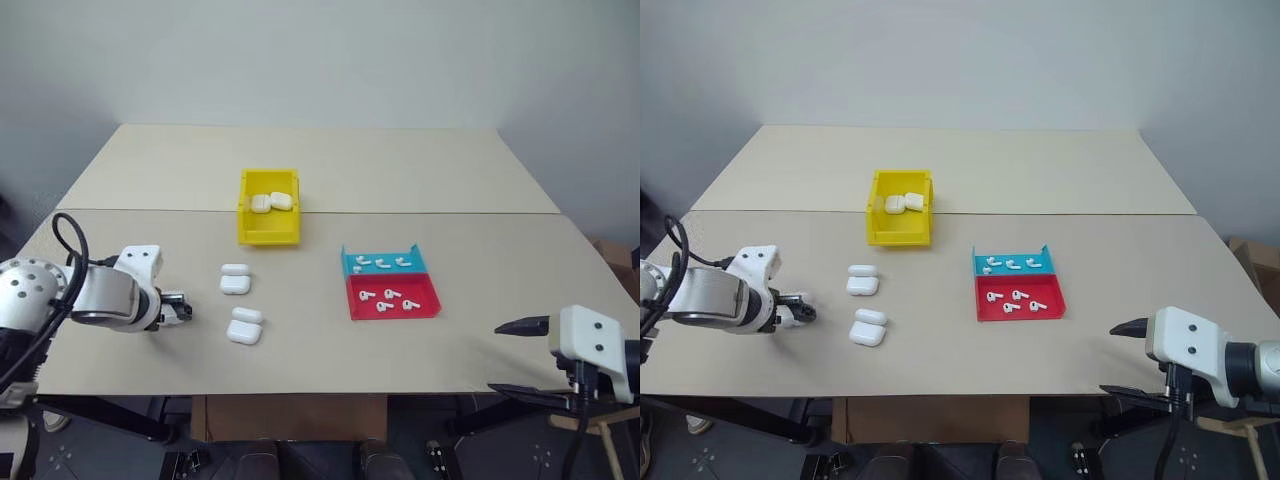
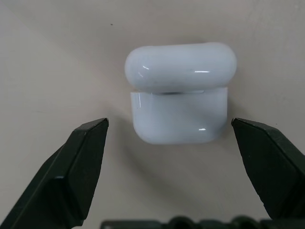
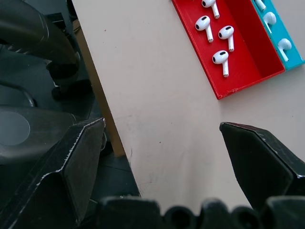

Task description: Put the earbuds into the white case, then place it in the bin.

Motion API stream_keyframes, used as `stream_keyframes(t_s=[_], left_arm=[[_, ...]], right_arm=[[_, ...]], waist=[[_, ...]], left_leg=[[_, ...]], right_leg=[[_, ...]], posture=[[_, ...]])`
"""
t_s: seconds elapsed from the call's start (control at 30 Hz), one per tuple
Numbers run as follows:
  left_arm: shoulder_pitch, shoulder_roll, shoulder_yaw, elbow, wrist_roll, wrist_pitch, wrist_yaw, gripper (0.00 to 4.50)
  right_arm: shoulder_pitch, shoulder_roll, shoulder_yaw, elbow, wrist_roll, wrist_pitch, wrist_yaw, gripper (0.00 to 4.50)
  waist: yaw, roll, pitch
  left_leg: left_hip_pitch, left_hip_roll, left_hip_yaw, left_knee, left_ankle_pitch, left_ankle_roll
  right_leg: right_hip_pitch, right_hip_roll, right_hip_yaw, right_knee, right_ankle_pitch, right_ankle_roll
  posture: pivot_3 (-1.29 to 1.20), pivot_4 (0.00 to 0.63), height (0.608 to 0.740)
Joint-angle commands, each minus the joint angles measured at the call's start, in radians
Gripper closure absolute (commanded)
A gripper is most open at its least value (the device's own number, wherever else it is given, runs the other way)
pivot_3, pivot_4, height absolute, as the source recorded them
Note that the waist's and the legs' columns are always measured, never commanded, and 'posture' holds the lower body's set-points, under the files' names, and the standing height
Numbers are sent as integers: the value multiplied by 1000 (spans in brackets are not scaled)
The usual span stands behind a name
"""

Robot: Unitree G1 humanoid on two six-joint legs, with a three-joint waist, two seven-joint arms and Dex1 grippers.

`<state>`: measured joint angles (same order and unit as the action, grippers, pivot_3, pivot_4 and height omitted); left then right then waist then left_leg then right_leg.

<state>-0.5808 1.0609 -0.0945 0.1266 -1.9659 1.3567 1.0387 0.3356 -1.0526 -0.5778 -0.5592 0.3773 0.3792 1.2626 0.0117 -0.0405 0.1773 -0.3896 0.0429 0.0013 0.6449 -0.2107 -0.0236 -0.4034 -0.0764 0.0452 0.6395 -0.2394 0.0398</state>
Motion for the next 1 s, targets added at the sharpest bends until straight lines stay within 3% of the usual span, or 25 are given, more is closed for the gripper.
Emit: stream_keyframes(t_s=[0.03,0.43,0.77,0.87,1.0], left_arm=[[-27,-15,-2,6,-6,3,8,0],[-69,-51,-20,49,-6,7,54,0],[-71,-23,-44,73,-6,32,27,0],[-62,-27,-49,68,-6,22,36,611],[-63,-23,-60,74,-6,18,43,1765]], right_arm=[[6,6,-44,-27,11,9,-10,23],[17,11,-47,-35,9,9,-19,23],[34,15,-40,-47,0,5,-32,23],[40,18,-37,-56,0,6,-41,0],[46,19,-39,-65,2,10,-46,0]], waist=[[0,0,0],[0,0,0],[-1,-1,0],[-1,-1,0],[-2,-1,0]], left_leg=[[0,0,0,0,0,0],[0,0,0,0,0,-1],[0,0,-1,0,0,-1],[0,0,-1,0,0,-1],[0,0,-1,0,0,-1]], right_leg=[[0,0,0,0,0,0],[0,0,0,0,0,0],[0,0,0,-1,-1,2],[0,0,0,0,-3,5],[0,0,0,0,-3,5]], posture=[[0,150,740],[0,150,740],[0,150,740],[0,150,740],[0,150,740]])
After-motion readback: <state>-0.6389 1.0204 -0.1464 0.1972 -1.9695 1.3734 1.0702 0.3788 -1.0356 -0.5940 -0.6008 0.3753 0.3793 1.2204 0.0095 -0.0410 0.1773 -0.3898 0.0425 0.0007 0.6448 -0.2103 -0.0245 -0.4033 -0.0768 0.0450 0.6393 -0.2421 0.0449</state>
